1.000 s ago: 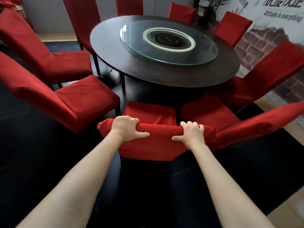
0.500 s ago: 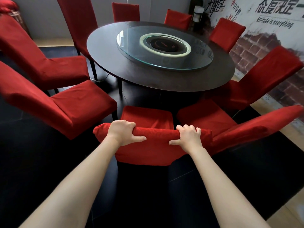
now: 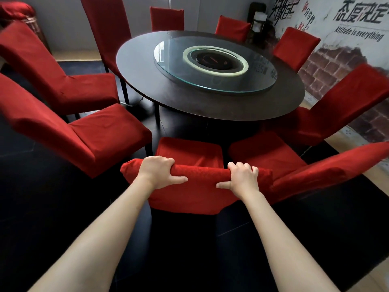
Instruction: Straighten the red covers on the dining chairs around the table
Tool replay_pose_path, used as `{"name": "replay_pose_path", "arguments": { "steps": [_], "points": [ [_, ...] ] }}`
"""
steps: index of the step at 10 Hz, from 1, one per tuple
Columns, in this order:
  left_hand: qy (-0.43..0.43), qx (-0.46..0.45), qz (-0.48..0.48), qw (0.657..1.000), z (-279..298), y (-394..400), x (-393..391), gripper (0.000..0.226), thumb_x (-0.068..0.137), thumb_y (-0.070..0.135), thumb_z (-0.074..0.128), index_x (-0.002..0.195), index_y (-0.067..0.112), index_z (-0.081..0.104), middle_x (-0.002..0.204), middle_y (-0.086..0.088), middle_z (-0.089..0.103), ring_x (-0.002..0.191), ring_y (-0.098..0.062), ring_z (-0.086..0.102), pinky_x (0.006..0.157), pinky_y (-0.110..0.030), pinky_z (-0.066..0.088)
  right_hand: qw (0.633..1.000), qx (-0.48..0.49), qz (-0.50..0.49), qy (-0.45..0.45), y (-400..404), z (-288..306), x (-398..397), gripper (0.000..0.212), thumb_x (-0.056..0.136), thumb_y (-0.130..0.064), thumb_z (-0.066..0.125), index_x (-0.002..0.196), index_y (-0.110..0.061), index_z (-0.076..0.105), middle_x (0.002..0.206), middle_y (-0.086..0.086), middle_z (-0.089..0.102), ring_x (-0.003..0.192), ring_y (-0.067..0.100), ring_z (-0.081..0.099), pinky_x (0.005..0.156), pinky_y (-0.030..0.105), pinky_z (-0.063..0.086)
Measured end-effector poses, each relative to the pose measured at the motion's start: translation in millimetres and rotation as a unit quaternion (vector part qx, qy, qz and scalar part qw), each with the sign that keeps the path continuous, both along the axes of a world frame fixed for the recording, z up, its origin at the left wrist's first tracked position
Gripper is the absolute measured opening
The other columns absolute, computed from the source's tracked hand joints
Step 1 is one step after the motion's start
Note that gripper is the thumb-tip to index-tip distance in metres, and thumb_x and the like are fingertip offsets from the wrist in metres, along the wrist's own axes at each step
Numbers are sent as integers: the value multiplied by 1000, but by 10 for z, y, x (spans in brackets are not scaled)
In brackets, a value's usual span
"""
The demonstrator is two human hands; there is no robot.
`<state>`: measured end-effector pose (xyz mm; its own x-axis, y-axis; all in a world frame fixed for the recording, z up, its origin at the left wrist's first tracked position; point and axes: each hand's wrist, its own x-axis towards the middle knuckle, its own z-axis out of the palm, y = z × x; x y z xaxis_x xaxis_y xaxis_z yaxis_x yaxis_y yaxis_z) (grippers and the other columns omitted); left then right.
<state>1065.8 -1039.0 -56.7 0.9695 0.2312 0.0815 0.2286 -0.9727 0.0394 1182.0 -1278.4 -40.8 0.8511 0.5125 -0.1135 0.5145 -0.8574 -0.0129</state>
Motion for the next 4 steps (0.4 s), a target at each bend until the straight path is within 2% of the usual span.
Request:
{"name": "replay_pose_path", "arguments": {
  "steps": [1, 2, 3, 4],
  "points": [
    [-7, -11, 8, 1000, -2, -10, -66, 65, 69, 86, 44, 73, 21, 47, 72, 7, 55, 76, -17, 61, 64, -29, 35, 1000, -3, -1, 14, 13, 11, -30, 71, 70, -73, 63, 115, -20, 52, 111, 0, 56, 113, 23, 48, 108, 46, 26],
    [-31, -36, 23, 999, 23, -64, -140, 63, 72, 82, 48, 85, 21, 58, 88, 4, 67, 87, -19, 62, 78, -31, 37, 999, 16, -2, 30, -9, 25, -74, 70, 73, -72, 62, 118, -20, 52, 113, 1, 57, 116, 24, 47, 111, 49, 22],
    [-68, -78, 32, 994, 34, -61, -260, 68, 74, 75, 56, 115, 22, 65, 111, 3, 68, 108, -19, 59, 94, -32, 36, 998, 64, 9, 28, -23, 15, -133, 72, 76, -71, 60, 128, -22, 50, 120, 1, 58, 122, 23, 45, 113, 54, 16],
    [-106, -88, 49, 989, 48, -21, -406, 73, 73, 71, 63, 126, 20, 62, 130, 1, 61, 125, -21, 50, 102, -34, 30, 996, 89, 14, 27, 48, 37, -213, 80, 78, -70, 58, 140, -23, 41, 133, 0, 53, 131, 22, 40, 114, 56, 13]
  ]
}}
